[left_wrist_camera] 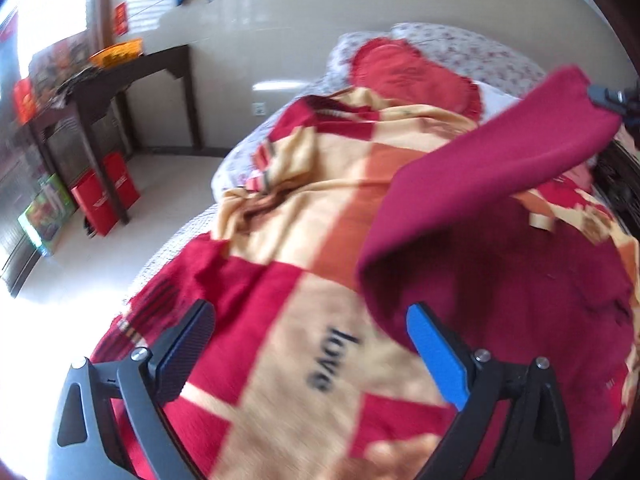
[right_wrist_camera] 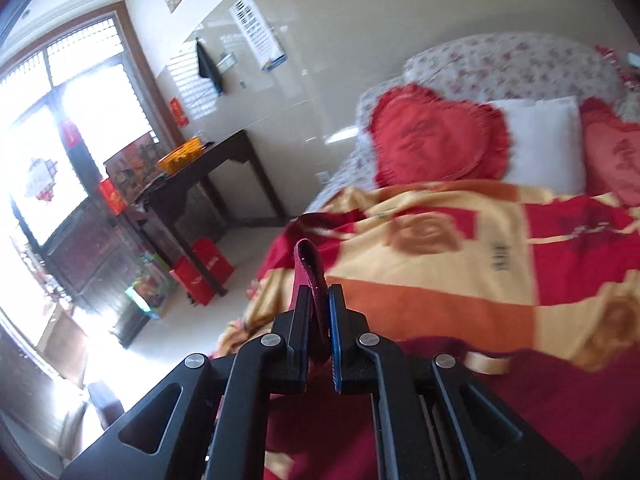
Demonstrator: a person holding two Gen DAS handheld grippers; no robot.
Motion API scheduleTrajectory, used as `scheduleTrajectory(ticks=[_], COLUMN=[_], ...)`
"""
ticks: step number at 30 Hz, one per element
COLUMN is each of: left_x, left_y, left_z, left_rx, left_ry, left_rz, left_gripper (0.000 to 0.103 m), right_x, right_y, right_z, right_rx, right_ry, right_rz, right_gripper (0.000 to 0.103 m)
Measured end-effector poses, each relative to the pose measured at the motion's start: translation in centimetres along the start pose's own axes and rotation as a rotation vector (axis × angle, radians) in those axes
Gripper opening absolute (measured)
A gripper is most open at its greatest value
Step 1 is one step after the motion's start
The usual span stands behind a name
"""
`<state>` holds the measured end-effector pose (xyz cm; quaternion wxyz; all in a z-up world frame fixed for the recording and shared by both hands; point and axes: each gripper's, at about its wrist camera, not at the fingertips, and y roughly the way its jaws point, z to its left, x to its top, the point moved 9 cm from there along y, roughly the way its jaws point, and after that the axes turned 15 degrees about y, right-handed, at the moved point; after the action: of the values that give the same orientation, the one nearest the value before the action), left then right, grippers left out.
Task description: Fold small clothes
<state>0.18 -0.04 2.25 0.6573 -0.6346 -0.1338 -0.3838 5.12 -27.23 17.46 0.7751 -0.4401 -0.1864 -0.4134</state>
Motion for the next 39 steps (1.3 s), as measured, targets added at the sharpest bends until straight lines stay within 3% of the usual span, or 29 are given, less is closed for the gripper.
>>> scheduleTrajectory(ticks=[5, 11, 14, 19, 20, 23, 25, 29, 32, 35, 39], left_x=[-0.4, -1.9, -2.3, -2.9, -3.1, -3.4, -3.3, -3.5, -3.9, -3.9, -3.8], left_y=[0.4, 1.2, 1.8, 3.0, 3.4, 4.6, 5.3, 6.1, 6.6, 6.8, 6.8], left_z=[-3.6, -7.4, -8.6, -8.7, -8.4, -7.5, -6.9, -6.2, -5.9, -5.7, -5.6], left_rx=[-0.023, -0.053, -0.041, -0.013, -0.01, -0.009, -0.007, -0.023, -0.02, -0.035, -0.051], left_ry=[0.063, 0.118, 0.166, 0.19, 0.183, 0.144, 0.109, 0.062, 0.053, 0.039, 0.046], left_rz=[0.035, 0.088, 0.104, 0.134, 0.145, 0.169, 0.178, 0.191, 0.203, 0.197, 0.187], left_gripper=[0.099, 0.099, 0.099, 0.099, 0.099, 0.099, 0.099, 0.099, 0.099, 0.099, 0.099], right_x=[-0.6, -3.5, -4.9, -8.2, -8.3, -7.8, -7.2, -7.9, -9.0, -11.0, -14.3], right_y=[-5.4, -8.6, -8.9, -7.8, -7.9, -8.6, -7.7, -1.4, 3.8, 10.2, 16.6], right_z=[-9.3, -18.4, -21.8, -26.4, -26.8, -25.4, -22.1, -12.6, -6.7, -1.9, 0.4], right_rx=[-0.166, -0.343, -0.394, -0.561, -0.6, -0.585, -0.484, -0.194, -0.059, -0.033, -0.053], right_ry=[0.084, 0.157, 0.195, 0.194, 0.188, 0.165, 0.139, 0.038, -0.049, -0.174, -0.305], right_rz=[-0.029, -0.033, -0.006, 0.113, 0.116, 0.053, 0.047, 0.177, 0.258, 0.341, 0.478], right_gripper=[0.0, 0.0, 0.0, 0.0, 0.004, 0.019, 0.023, 0.025, 0.03, 0.03, 0.03])
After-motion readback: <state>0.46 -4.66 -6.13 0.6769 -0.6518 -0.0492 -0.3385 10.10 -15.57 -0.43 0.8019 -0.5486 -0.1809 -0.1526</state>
